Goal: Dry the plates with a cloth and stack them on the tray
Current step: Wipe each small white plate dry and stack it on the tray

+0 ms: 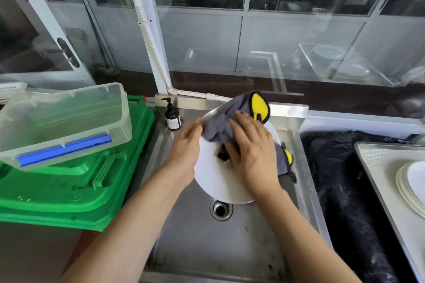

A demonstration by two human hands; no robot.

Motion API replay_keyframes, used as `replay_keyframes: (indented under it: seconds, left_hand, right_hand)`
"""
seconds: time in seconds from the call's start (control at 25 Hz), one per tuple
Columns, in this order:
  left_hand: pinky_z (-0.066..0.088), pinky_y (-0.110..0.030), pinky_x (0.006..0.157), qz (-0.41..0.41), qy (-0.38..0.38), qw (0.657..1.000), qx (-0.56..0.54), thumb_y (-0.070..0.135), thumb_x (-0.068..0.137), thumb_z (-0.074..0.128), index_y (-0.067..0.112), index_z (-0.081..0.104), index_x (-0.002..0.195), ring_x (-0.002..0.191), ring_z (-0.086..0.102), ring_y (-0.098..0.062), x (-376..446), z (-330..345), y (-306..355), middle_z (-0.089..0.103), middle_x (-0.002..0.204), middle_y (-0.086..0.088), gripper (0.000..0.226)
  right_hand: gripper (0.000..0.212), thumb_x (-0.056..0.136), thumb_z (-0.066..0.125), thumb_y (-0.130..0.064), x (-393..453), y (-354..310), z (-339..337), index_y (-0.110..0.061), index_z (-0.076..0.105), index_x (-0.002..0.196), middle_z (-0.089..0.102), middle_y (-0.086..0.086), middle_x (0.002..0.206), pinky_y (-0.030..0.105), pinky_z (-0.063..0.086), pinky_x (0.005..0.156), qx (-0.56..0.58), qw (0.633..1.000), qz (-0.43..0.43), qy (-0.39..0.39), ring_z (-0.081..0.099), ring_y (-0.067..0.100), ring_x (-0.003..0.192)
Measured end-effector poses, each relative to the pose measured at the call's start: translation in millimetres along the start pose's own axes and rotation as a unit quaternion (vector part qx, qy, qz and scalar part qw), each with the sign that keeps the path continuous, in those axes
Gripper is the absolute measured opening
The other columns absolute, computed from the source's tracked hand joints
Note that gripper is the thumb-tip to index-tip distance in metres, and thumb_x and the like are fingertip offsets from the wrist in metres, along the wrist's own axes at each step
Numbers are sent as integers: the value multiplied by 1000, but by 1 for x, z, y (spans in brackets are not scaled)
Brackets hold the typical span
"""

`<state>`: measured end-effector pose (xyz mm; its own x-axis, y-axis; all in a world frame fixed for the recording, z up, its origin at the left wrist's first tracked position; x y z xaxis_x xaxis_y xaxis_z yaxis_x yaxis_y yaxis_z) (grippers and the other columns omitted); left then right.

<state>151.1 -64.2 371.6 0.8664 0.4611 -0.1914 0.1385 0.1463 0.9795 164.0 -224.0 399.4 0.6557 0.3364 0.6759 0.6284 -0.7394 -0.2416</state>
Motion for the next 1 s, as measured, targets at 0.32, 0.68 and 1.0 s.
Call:
replay_keyframes:
  seconds: [0.32, 0.68, 1.0]
  left_hand:
    - [51, -17, 51, -15, 45, 999, -18, 49, 100, 54, 35, 65, 83, 67, 66, 4, 17, -16, 30, 71, 71, 20, 25]
    - [40, -35, 95, -74, 79, 994, 31, 59, 98, 49, 33, 59, 137, 109, 46, -13, 24, -10, 3, 51, 116, 13, 48]
    - [58, -37, 54, -200, 47, 968, -147, 38, 98, 60, 15, 65, 116, 80, 72, -30, 15, -5, -10, 74, 98, -14, 30]
  right_hand:
    - [45, 102, 56, -34, -47, 41, -13, -5, 63, 136, 56, 11, 148, 49, 42, 112, 4, 998, 62, -15, 50, 33, 138]
    - [50, 95, 69, -48, -78, -39, 2, -20, 61, 136, 63, 2, 135, 40, 41, 107, 43, 998, -44, -16, 59, 23, 127]
    - [54, 67, 61, -17, -48, -10, -21, -24, 61, 121, 62, -10, 111, 26, 40, 83, 85, 996, 12, 10, 55, 13, 94]
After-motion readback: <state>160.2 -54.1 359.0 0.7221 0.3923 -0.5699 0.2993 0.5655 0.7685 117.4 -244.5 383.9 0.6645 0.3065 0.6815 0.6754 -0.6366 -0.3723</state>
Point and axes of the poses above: each hand's wrist, its own x-axis towards the middle knuckle, its own z-axis out of the palm, y = z × x, the point moved 7 cm from there along x, towards the middle knuckle
